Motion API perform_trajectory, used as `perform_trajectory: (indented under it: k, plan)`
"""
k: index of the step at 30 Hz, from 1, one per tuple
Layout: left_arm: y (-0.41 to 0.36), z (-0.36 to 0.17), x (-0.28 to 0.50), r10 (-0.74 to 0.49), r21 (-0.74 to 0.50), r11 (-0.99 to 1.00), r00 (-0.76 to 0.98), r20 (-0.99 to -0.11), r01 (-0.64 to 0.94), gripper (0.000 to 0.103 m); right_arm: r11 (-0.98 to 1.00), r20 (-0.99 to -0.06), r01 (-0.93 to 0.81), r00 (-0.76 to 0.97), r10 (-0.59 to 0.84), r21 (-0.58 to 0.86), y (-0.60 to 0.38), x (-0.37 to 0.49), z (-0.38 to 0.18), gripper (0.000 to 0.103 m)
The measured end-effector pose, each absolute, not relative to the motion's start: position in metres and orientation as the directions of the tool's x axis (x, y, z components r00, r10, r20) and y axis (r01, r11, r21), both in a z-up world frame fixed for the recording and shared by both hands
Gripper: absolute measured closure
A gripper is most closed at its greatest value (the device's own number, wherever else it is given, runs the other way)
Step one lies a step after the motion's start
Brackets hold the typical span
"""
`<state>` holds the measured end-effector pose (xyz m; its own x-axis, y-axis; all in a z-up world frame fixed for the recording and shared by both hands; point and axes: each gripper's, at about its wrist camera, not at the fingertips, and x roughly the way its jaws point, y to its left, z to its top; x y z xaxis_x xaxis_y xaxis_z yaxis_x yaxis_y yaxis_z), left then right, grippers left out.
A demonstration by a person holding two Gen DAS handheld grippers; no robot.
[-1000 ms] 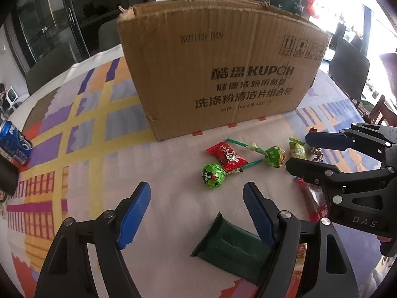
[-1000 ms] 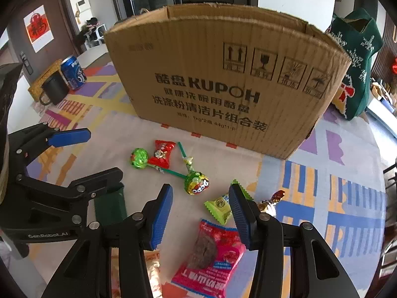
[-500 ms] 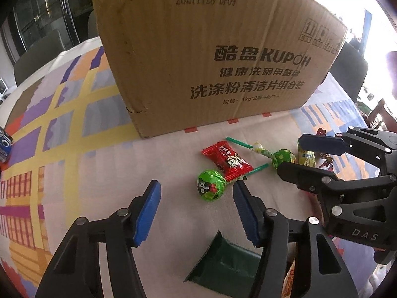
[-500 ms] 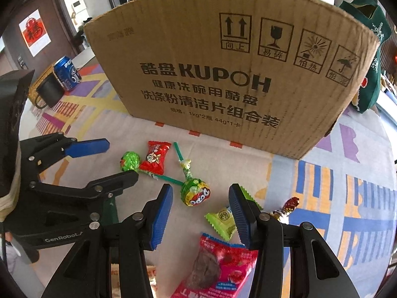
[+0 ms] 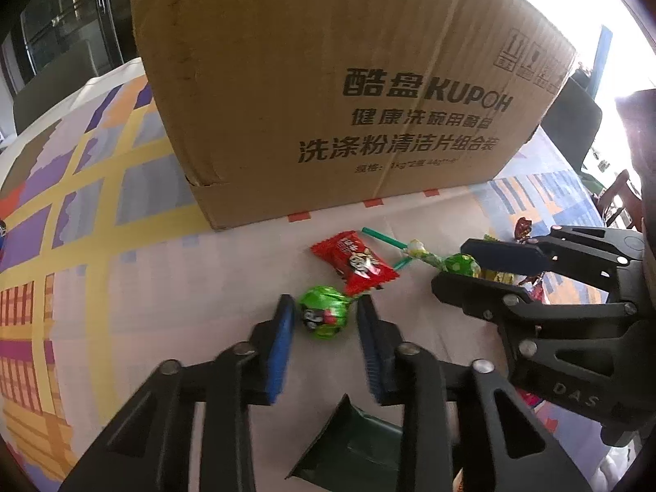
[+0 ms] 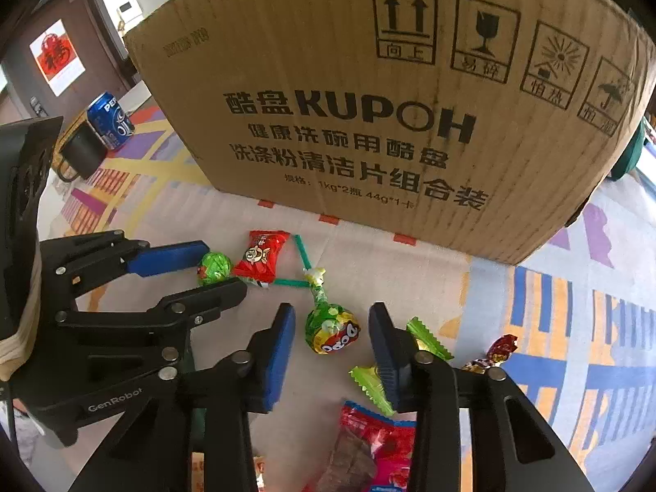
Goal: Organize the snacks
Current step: 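Grasp a green lollipop with the left tool while the right tool grasps another green lollipop, then carry the lollipops into the box and open both tools to release them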
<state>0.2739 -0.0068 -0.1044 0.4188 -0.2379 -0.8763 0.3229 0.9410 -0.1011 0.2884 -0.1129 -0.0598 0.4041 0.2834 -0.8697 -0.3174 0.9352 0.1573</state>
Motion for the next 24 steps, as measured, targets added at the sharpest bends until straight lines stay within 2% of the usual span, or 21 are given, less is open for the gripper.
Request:
perform_trajectory:
  k: [2, 24]
  plan:
    - [-0.010, -0.105, 0.273, -0.236, -0.100, 0.942, 0.421, -0.876, 0.320, 0.078, 0.936, -0.871, -0.316, 0.402, 0.282, 0.157, -0.113, 0.288, -0.061, 0.074]
    - [-0.005, -0.052, 0.227, -0.230, -0.100, 0.961, 0.544, -0.807, 0.258, 0.078, 0.942, -0.806, -0.295, 0.513, 0.296, 0.158, -0.134, 0.249, -0.011, 0.075]
